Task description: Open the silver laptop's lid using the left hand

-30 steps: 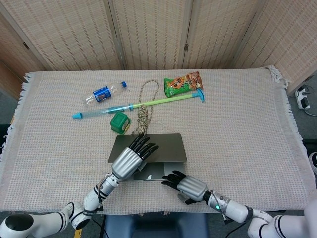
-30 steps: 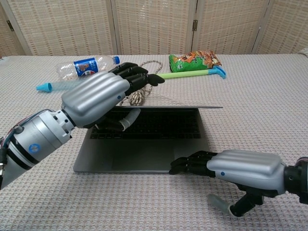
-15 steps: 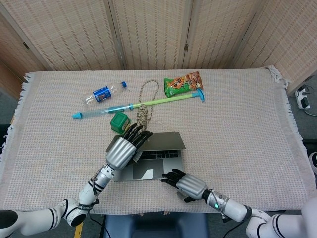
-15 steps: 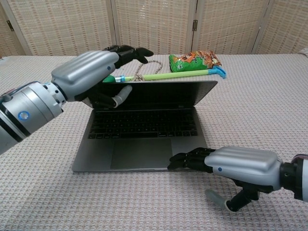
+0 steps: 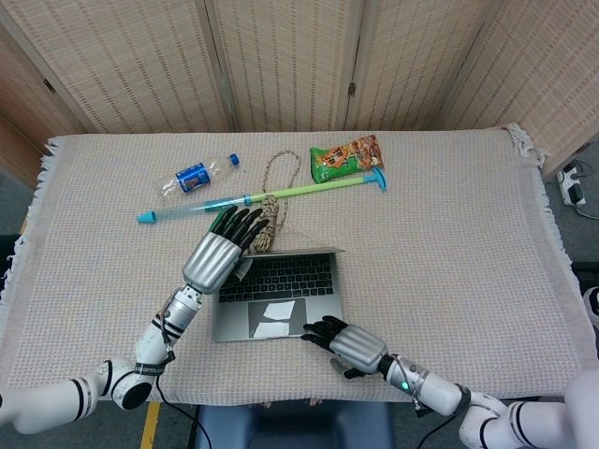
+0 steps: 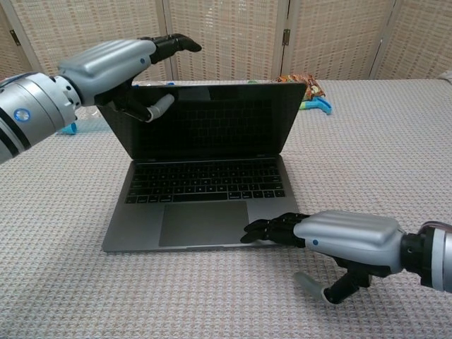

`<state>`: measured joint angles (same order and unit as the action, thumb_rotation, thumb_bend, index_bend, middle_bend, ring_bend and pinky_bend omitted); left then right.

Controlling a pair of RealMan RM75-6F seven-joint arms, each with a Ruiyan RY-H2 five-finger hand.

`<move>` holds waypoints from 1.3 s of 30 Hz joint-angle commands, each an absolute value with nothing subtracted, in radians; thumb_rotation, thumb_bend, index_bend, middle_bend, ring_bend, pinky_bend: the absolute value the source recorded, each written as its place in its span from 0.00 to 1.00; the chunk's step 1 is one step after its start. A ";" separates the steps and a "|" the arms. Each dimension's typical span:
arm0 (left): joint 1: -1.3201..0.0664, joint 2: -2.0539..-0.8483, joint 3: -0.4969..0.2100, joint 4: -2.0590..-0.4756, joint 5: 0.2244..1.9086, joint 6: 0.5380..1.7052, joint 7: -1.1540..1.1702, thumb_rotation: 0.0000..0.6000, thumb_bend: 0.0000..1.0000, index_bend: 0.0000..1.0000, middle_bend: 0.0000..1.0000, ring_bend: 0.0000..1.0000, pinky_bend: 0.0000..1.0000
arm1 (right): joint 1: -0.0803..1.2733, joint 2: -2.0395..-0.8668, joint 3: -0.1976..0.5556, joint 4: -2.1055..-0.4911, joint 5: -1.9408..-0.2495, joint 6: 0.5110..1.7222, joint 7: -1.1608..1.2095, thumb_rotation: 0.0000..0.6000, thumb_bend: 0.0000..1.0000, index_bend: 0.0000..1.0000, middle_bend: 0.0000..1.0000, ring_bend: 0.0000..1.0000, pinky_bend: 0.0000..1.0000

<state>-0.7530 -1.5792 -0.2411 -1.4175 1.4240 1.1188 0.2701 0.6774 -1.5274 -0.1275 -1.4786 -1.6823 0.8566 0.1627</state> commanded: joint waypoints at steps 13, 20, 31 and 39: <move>-0.799 -1.545 -0.315 -1.376 1.281 1.066 0.305 1.00 0.53 0.00 0.01 0.00 0.00 | 0.692 -1.537 -0.115 -1.476 -1.655 0.850 0.157 1.00 0.69 0.00 0.00 0.02 0.00; -0.819 -1.541 -0.339 -1.322 1.201 1.029 0.309 1.00 0.52 0.00 0.01 0.00 0.00 | 0.696 -1.541 -0.113 -1.473 -1.644 0.847 0.153 1.00 0.69 0.00 0.00 0.02 0.00; -0.834 -1.524 -0.360 -1.244 1.083 0.975 0.300 1.00 0.52 0.00 0.01 0.00 0.00 | 0.697 -1.553 -0.115 -1.461 -1.639 0.850 0.146 1.00 0.69 0.00 0.00 0.02 0.00; -0.804 -1.490 -0.343 -1.257 1.062 0.984 0.266 1.00 0.51 0.00 0.00 0.00 0.00 | 0.693 -1.545 -0.120 -1.466 -1.645 0.869 0.150 1.00 0.69 0.00 0.00 0.02 0.00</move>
<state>-0.8128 -1.5004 -0.3493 -1.2445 1.0571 0.9790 0.2788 0.6941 -1.5461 -0.1187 -1.4652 -1.6443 0.8676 0.1501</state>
